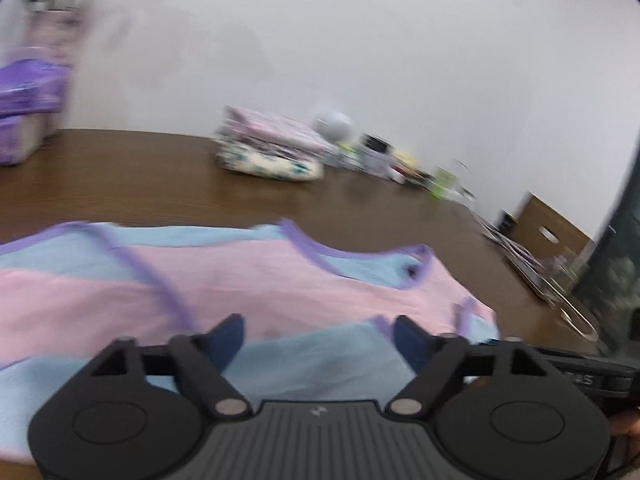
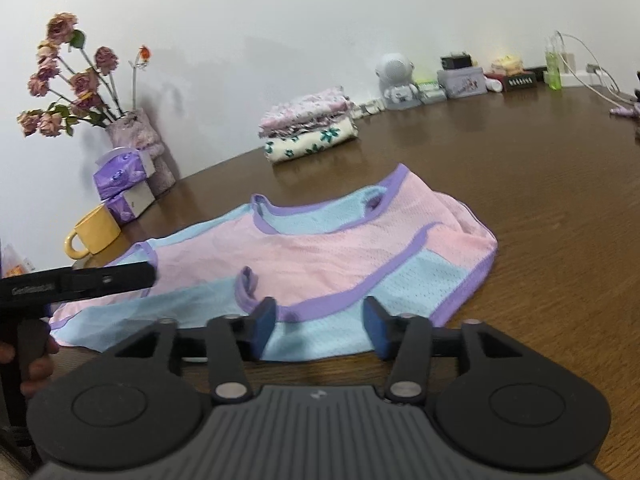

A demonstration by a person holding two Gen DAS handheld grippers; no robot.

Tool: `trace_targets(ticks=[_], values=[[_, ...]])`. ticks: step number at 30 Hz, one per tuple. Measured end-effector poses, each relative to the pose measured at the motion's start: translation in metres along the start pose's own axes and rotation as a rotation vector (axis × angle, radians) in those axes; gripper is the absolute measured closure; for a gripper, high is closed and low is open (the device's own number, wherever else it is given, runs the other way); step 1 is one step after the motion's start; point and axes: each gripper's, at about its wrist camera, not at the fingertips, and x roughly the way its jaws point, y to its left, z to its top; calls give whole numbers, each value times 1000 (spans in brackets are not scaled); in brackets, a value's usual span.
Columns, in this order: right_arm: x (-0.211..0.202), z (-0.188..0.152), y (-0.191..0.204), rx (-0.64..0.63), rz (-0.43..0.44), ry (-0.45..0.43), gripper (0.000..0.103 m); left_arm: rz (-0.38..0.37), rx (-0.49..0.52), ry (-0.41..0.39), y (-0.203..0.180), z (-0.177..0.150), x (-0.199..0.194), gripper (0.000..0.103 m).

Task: Fold clothes
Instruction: 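Move both open tools back over the spread garment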

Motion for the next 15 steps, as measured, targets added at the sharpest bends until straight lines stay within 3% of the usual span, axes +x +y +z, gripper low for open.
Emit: trace_targets(ticks=[1, 2, 3, 6, 15], values=[[-1, 0, 2, -6, 5, -6, 31, 19, -30, -17, 6, -3, -8, 5], [-1, 1, 5, -12, 10, -11, 24, 34, -61, -31, 12, -5, -15, 0], [-2, 1, 9, -19, 13, -15, 14, 45, -92, -40, 17, -7, -21, 0], [-3, 2, 20, -43, 24, -23, 1, 80, -161, -63, 31, -13, -37, 0], [-3, 3, 49, -55, 48, -9, 0, 148, -179, -106, 50, -24, -76, 0]])
